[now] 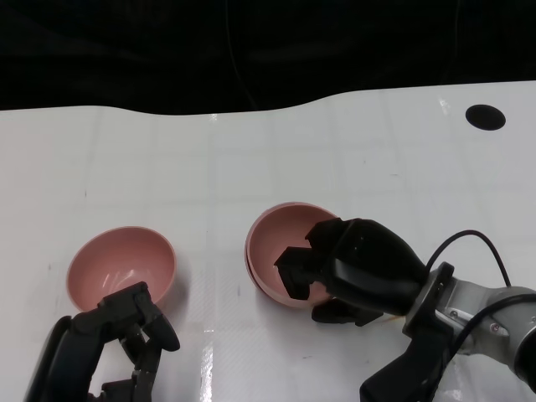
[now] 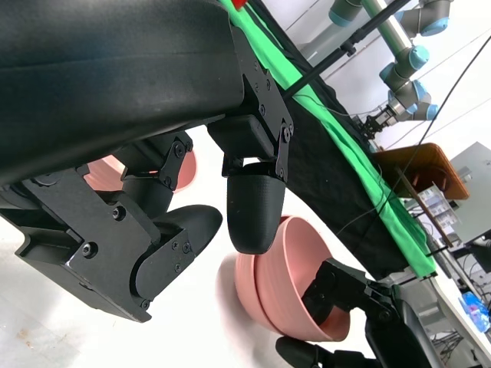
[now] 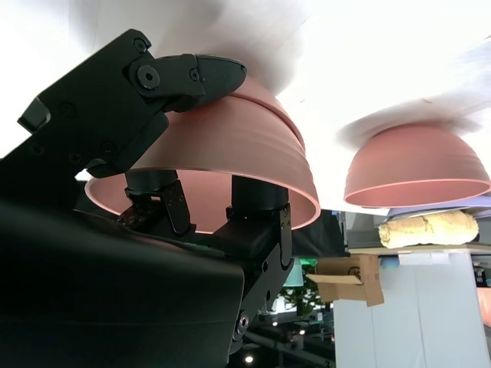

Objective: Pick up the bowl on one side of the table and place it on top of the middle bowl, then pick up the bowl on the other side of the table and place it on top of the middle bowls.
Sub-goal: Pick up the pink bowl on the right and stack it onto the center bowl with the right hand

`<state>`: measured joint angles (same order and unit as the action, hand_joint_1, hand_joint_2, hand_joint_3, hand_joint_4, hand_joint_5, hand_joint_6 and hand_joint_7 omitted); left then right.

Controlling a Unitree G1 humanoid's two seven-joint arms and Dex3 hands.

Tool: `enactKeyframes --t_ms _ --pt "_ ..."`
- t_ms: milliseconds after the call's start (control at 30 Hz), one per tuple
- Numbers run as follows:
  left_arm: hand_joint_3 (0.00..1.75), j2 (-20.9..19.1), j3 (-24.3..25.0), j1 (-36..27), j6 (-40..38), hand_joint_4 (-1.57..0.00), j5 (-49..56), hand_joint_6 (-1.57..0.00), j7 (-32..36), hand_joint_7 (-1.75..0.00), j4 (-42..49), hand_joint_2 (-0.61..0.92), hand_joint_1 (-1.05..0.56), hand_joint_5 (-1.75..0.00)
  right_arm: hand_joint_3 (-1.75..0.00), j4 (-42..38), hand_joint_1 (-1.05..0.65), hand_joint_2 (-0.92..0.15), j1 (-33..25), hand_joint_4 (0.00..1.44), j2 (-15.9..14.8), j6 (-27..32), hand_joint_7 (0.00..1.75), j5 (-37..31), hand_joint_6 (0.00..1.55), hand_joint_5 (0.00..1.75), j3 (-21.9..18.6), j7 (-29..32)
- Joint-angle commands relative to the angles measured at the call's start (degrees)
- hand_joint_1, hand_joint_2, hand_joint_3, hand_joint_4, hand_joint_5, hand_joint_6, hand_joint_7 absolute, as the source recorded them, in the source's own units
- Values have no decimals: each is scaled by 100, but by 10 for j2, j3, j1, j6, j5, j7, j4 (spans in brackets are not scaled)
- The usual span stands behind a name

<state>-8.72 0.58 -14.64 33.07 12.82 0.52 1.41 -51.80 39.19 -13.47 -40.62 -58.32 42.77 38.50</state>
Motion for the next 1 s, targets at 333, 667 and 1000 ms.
enactKeyframes --t_ms 333,667,1000 --pt "132 -5 0 -3 -6 -80 -1 -77 3 -149 -3 43 -6 -166 -37 19 -67 -92 8 109 -20 22 2 -2 90 41 5 -38" --pt "133 -5 -1 -3 -6 -80 1 -77 4 -149 -3 43 -5 -166 -53 34 -89 -92 1 64 -26 22 0 31 51 0 -8 -121" --pt "132 -3 -3 -2 -12 -80 3 -77 5 -148 -4 43 -5 -166 -57 40 -90 -92 -1 59 -34 13 0 40 48 0 -9 -138"
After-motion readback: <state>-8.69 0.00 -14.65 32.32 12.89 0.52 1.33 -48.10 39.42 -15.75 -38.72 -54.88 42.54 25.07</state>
